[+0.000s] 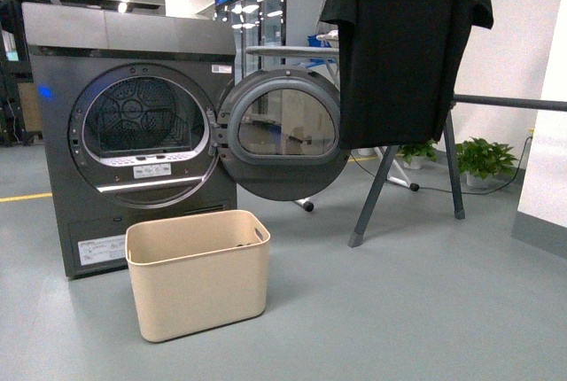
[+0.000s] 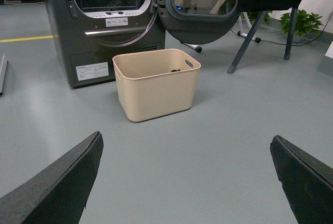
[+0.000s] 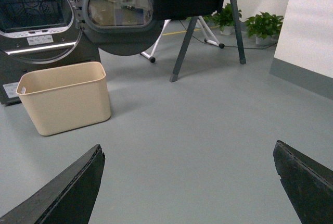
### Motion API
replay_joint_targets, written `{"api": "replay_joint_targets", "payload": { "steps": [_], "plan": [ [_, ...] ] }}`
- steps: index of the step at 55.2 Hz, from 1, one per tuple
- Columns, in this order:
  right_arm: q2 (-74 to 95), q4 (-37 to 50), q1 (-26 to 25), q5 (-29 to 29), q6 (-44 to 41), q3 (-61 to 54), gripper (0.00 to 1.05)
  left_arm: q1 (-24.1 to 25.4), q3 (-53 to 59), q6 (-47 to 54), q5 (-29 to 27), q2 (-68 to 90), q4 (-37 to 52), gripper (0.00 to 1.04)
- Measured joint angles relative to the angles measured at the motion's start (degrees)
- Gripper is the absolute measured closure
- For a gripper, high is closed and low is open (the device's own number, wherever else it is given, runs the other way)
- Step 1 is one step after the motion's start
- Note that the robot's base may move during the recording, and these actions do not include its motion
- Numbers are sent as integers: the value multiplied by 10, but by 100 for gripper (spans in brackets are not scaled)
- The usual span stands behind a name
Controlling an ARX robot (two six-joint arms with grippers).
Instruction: Move hamper under clothes hanger
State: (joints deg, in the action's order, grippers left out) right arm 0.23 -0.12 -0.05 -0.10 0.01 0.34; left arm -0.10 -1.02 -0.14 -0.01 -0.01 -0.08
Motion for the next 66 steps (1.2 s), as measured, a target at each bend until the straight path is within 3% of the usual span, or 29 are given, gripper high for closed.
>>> {"api": "replay_joint_targets", "payload": {
  "steps": [66],
  "plan": [
    [0,0,0,-1,0,0,8,0,0,0,0,0,0,7]
  ]
}}
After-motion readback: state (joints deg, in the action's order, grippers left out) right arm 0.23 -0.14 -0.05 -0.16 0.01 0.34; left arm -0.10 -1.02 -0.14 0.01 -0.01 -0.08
